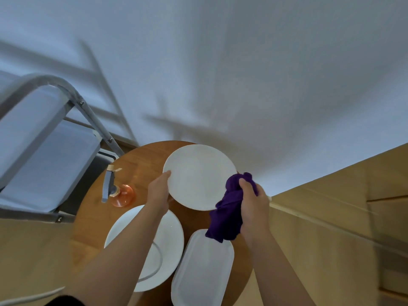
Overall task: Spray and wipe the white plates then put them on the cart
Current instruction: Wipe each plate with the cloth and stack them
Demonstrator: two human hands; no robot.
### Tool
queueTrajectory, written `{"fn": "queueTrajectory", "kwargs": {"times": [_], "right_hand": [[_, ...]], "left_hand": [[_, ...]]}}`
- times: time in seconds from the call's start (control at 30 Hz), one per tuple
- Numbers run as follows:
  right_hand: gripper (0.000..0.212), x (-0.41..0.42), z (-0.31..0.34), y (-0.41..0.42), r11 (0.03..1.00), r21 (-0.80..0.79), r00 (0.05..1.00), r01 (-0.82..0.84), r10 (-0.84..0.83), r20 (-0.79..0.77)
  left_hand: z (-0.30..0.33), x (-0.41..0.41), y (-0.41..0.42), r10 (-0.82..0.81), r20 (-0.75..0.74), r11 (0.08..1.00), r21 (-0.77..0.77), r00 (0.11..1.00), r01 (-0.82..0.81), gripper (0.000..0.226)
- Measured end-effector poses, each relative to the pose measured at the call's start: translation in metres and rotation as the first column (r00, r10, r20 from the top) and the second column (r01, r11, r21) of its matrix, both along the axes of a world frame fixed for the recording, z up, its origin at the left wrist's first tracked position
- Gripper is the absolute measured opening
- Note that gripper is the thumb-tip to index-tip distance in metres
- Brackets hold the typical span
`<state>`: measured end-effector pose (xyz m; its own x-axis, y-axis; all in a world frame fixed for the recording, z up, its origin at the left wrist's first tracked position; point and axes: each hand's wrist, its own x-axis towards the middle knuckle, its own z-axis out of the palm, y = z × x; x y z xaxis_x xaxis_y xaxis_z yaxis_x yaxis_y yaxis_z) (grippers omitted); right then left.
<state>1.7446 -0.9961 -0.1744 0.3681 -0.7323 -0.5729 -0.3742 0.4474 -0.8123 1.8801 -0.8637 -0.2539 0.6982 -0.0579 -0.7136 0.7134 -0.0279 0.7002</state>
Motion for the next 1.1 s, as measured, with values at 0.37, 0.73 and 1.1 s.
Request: {"fn": "queueTrajectory", "kwargs": {"times": [0.37, 0.73, 1.1], "right_hand": [[0.081, 0.011, 0.064, 0.084, 0.493, -0.538, 0.724, -0.684, 0.552, -0.414], [0.052, 0.052, 0.116, 0.149, 0.385, -0.841, 0.912, -0.381, 0.307, -0.273], [0.055, 0.064, 0.162, 0.227, -0.054, -0.934, 0.679, -0.353, 0.672, -0.296]], "left_hand": [[0.124, -0.022, 0.055, 0.006, -0.094, 0.771, -0.634, 0.996, -0.064, 0.051], [0.180, -0.054, 0.128, 0.078, 0.129, 0.730, -0.682, 0.989, 0.032, 0.062], [0.237, -0.041, 0.157, 0.253, 0.202, 0.633, -0.774, 0.946, -0.004, 0.039]]}}
